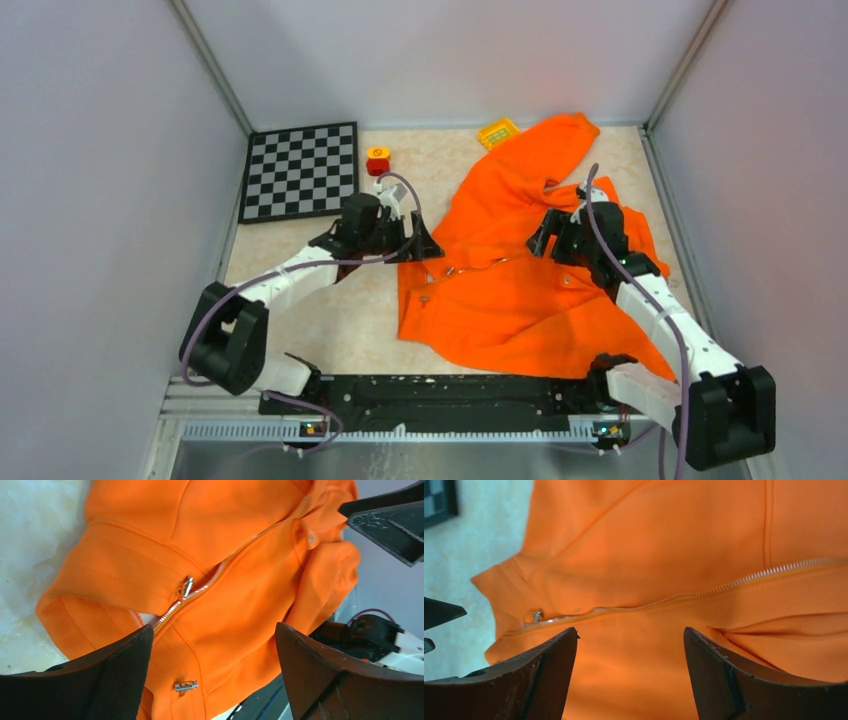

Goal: Zip up the jacket

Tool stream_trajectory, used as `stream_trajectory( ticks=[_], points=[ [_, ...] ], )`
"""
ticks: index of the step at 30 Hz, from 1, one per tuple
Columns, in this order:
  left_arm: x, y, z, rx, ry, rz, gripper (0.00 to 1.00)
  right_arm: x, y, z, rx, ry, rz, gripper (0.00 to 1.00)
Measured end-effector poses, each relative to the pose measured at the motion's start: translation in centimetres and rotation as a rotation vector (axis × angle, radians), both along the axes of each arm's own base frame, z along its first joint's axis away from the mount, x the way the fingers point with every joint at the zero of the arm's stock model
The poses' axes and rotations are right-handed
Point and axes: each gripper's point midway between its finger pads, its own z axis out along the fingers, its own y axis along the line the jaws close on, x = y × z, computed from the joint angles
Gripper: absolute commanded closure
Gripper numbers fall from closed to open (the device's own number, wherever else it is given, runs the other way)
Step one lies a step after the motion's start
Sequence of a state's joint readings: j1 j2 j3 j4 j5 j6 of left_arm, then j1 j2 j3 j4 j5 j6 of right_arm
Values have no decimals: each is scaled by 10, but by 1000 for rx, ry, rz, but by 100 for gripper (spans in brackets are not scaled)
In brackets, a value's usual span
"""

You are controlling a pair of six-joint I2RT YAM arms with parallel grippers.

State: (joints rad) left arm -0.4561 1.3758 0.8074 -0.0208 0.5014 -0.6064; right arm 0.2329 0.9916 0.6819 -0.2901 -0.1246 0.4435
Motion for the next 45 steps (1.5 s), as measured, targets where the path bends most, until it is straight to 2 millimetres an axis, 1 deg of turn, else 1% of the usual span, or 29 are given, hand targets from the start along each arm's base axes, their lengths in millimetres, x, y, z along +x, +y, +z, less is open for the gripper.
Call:
stream_trajectory(
  ticks=[3,5,6,8,11,12,13,14,17,18,21,24,27,29,31,34,38,39,41,42,43,45],
  points=[
    [-1,-7,-26,49,42,-3,11,-6,-7,-24,-40,98,-25,26],
    [-1,-10,-42,84,64,3,14,-9,-11,-35,-63,140,-41,27],
    [0,-10,-49,99,75,6,14,-11,-12,-38,-71,152,-45,27],
    [0,-11,-64,129,98,13,12,-13,-14,-41,-77,169,-48,27],
    [2,-9,-83,171,123,33,12,-14,-13,-41,-75,169,-45,27],
    [3,-9,-87,179,126,40,12,-14,-13,-41,-74,168,-43,27],
    [5,-9,-89,181,127,46,16,-15,-12,-42,-72,168,-39,27],
    [7,-9,-91,181,123,50,23,-15,-12,-43,-73,169,-31,28],
    [14,-11,-93,174,110,68,57,-16,-9,-47,-77,180,-4,32],
    [17,-12,-93,172,107,74,66,-17,-8,-50,-80,190,8,33],
    [24,-13,-92,165,90,88,84,-20,-5,-60,-87,225,42,37],
    [32,-9,-90,164,79,115,99,-22,-2,-68,-93,252,74,45],
    [41,2,-88,169,75,153,100,-22,8,-71,-97,250,117,48],
    [48,14,-84,168,71,186,100,-22,20,-75,-97,249,160,48],
    [57,28,-75,159,60,228,100,-25,33,-83,-104,265,209,49],
    [68,54,-61,154,43,291,100,-28,60,-101,-122,307,301,51],
    [74,85,-58,179,58,364,100,-28,97,-117,-136,353,419,51],
    [74,93,-58,187,68,384,96,-27,107,-118,-135,356,448,51],
    [74,105,-59,202,82,409,94,-23,122,-113,-116,337,484,50],
    [73,108,-60,209,91,417,92,-23,126,-111,-110,327,495,50],
    [72,111,-62,214,103,421,89,-21,128,-107,-105,314,500,50],
    [69,112,-64,216,122,416,78,-17,127,-101,-108,290,490,50]
  ],
)
